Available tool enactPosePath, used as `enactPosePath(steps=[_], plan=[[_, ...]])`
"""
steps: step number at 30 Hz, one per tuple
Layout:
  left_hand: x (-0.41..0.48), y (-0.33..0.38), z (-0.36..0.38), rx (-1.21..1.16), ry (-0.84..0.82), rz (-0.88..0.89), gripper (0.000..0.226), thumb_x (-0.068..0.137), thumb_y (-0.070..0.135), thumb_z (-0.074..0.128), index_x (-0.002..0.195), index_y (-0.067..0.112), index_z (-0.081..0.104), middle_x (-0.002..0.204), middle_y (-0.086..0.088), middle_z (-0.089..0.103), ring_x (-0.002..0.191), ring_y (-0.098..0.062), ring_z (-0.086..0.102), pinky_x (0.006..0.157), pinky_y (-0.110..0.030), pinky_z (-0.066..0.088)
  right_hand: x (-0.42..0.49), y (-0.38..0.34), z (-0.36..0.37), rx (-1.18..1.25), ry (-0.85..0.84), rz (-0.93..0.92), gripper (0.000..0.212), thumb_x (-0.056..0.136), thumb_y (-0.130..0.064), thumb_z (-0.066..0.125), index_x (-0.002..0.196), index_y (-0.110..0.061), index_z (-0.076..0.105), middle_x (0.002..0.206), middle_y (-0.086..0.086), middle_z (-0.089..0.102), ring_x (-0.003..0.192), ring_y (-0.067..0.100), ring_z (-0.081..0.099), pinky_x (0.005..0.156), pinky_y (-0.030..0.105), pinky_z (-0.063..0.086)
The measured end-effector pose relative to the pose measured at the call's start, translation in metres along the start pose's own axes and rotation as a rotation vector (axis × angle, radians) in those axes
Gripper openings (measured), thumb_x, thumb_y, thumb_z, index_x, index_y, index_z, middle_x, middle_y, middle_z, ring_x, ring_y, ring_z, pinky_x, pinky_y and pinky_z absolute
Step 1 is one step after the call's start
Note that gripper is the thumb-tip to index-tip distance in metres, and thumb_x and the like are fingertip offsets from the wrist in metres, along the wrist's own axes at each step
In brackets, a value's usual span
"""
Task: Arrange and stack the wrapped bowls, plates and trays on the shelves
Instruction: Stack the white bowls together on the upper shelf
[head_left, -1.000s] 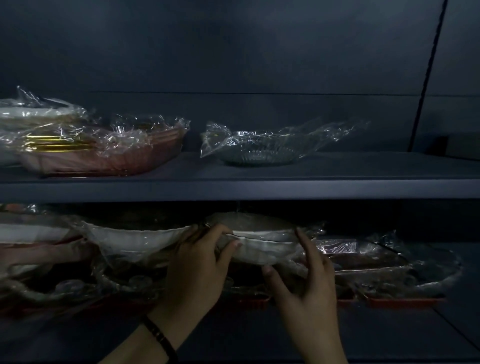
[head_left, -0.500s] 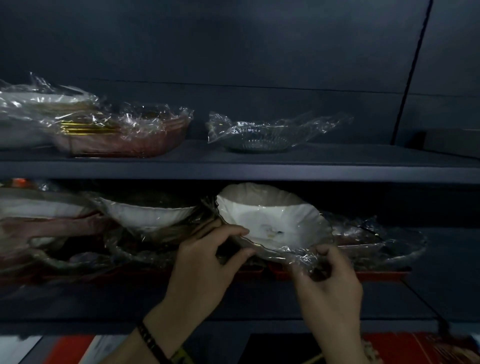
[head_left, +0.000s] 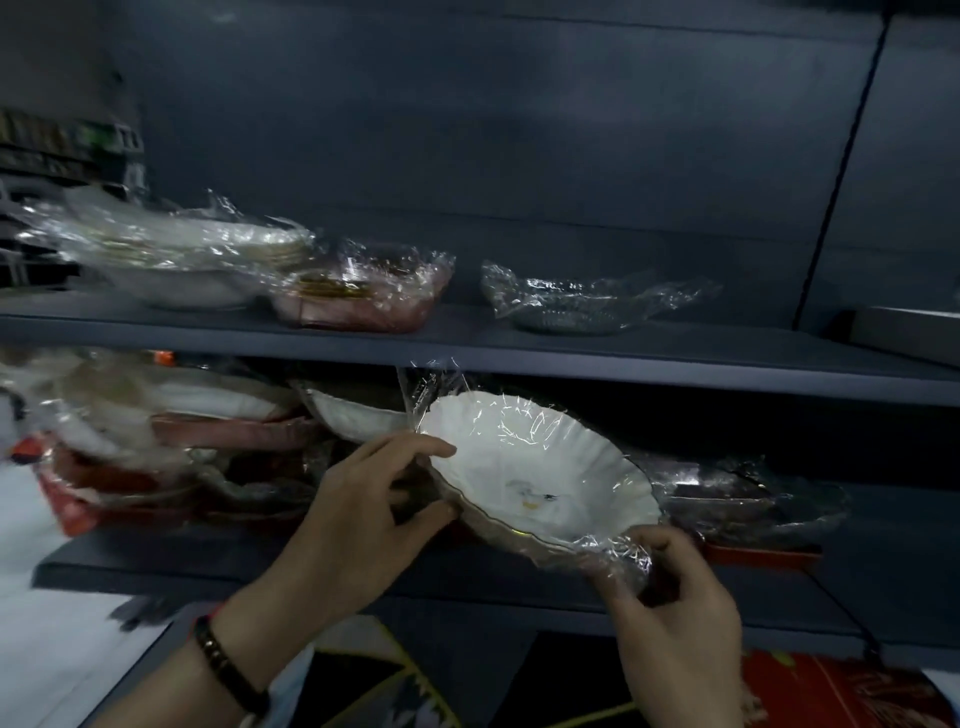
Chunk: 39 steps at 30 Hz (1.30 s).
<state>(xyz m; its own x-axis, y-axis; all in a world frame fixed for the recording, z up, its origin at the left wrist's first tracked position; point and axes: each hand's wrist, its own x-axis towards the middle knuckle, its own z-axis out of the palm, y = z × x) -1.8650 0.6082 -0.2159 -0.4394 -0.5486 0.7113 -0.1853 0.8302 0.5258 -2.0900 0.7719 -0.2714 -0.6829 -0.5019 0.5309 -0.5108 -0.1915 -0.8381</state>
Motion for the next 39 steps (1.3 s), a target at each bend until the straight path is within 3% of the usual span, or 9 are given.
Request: enactPosePath(steps=[4, 9, 13, 16, 20, 26, 29, 35, 39], plan=[[-0.013, 0.011, -0.048, 0.035, 0.080, -0.012, 0.045, 0.074, 0.004, 0.094, 0.107, 0.028, 0.075, 0.113, 0.014, 0.067, 0.099, -0.012, 0.071, 0.082, -0.025, 0.063, -0.010, -0.038, 0.016, 0.038, -0.112, -0.059, 0.041, 0.071, -0.009, 0.094, 0.092, -0.037, 0.072, 0.088, -0.011, 0.078, 0.080, 0.005, 0.072, 0.079, 0.023, 0.054], [-0.042, 0.023, -0.116, 0.102, 0.156, -0.050, 0.039, 0.072, 0.018, 0.095, 0.097, 0.036, 0.073, 0.109, 0.015, 0.066, 0.099, -0.012, 0.071, 0.080, -0.029, 0.064, -0.025, -0.082, 0.039, 0.061, -0.248, -0.114, 0.039, 0.073, -0.009, 0.092, 0.091, -0.039, 0.074, 0.083, -0.011, 0.079, 0.075, 0.003, 0.072, 0.073, 0.022, 0.056], [-0.064, 0.034, -0.170, 0.188, 0.259, -0.077, 0.033, 0.072, 0.034, 0.097, 0.095, 0.038, 0.074, 0.104, 0.015, 0.070, 0.093, -0.011, 0.074, 0.083, -0.042, 0.062, -0.035, -0.127, 0.065, 0.099, -0.286, -0.168, 0.037, 0.074, -0.020, 0.092, 0.094, -0.049, 0.078, 0.086, -0.020, 0.080, 0.080, -0.001, 0.076, 0.079, 0.027, 0.061], [-0.073, 0.038, -0.206, 0.159, 0.347, -0.097, 0.036, 0.070, 0.051, 0.091, 0.100, 0.039, 0.075, 0.105, 0.012, 0.072, 0.095, -0.015, 0.076, 0.089, -0.050, 0.061, -0.042, -0.160, 0.088, 0.152, -0.327, -0.209, 0.030, 0.074, -0.024, 0.093, 0.093, -0.044, 0.081, 0.084, -0.020, 0.080, 0.077, 0.001, 0.077, 0.077, 0.034, 0.064], [-0.076, 0.047, -0.241, 0.105, 0.457, -0.090, 0.030, 0.073, 0.029, 0.095, 0.097, 0.032, 0.077, 0.106, 0.007, 0.075, 0.096, -0.016, 0.079, 0.087, -0.032, 0.065, -0.045, -0.200, 0.113, 0.256, -0.389, -0.312, 0.034, 0.076, -0.011, 0.092, 0.095, -0.037, 0.081, 0.080, -0.019, 0.079, 0.069, -0.002, 0.075, 0.063, 0.010, 0.055], [-0.058, 0.053, -0.281, 0.158, 0.578, -0.032, 0.033, 0.068, 0.033, 0.090, 0.099, 0.031, 0.078, 0.109, 0.011, 0.075, 0.099, -0.009, 0.078, 0.081, -0.014, 0.061, -0.033, -0.238, 0.155, 0.297, -0.308, -0.462, 0.031, 0.080, -0.010, 0.088, 0.092, -0.037, 0.079, 0.069, -0.010, 0.074, 0.053, 0.006, 0.065, 0.054, 0.009, 0.046], [-0.037, 0.051, -0.294, 0.195, 0.599, -0.029, 0.035, 0.066, 0.034, 0.091, 0.098, 0.029, 0.079, 0.101, 0.010, 0.078, 0.090, -0.003, 0.079, 0.077, -0.011, 0.059, -0.012, -0.253, 0.172, 0.296, -0.287, -0.492, 0.027, 0.082, -0.011, 0.087, 0.092, -0.035, 0.078, 0.077, -0.022, 0.074, 0.057, -0.001, 0.066, 0.056, 0.005, 0.044], [0.029, 0.031, -0.325, 0.275, 0.588, -0.039, 0.030, 0.072, 0.044, 0.090, 0.099, 0.035, 0.080, 0.089, 0.030, 0.077, 0.082, 0.013, 0.073, 0.073, -0.006, 0.054, 0.051, -0.284, 0.213, 0.187, -0.214, -0.554, 0.017, 0.083, -0.046, 0.084, 0.094, -0.034, 0.078, 0.075, -0.019, 0.075, 0.069, 0.002, 0.071, 0.070, 0.026, 0.054], [0.084, 0.006, -0.336, 0.132, 0.594, 0.005, 0.017, 0.086, 0.025, 0.087, 0.102, 0.027, 0.081, 0.087, 0.030, 0.076, 0.081, 0.014, 0.072, 0.055, -0.005, 0.052, 0.103, -0.302, 0.247, 0.192, -0.240, -0.518, 0.028, 0.082, -0.058, 0.082, 0.092, -0.032, 0.078, 0.075, -0.015, 0.076, 0.071, 0.004, 0.072, 0.069, 0.032, 0.058]])
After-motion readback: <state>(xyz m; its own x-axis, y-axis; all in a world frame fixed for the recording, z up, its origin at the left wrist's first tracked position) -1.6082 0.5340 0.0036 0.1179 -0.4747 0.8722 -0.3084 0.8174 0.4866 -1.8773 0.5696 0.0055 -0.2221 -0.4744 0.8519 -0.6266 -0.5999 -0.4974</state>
